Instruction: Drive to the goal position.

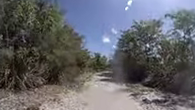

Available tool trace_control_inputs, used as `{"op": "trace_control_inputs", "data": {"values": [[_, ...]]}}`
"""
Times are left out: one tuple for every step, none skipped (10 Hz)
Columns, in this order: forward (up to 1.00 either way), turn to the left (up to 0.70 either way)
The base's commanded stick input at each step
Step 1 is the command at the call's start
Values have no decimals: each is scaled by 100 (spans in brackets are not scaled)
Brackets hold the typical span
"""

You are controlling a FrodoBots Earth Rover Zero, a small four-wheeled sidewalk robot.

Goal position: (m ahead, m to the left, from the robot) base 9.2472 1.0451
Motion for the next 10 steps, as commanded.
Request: {"op": "trace_control_inputs", "data": {"values": [[44,-26],[44,2],[44,0],[44,-16],[44,-18],[44,2],[44,2],[44,2],[44,2],[44,2]]}}
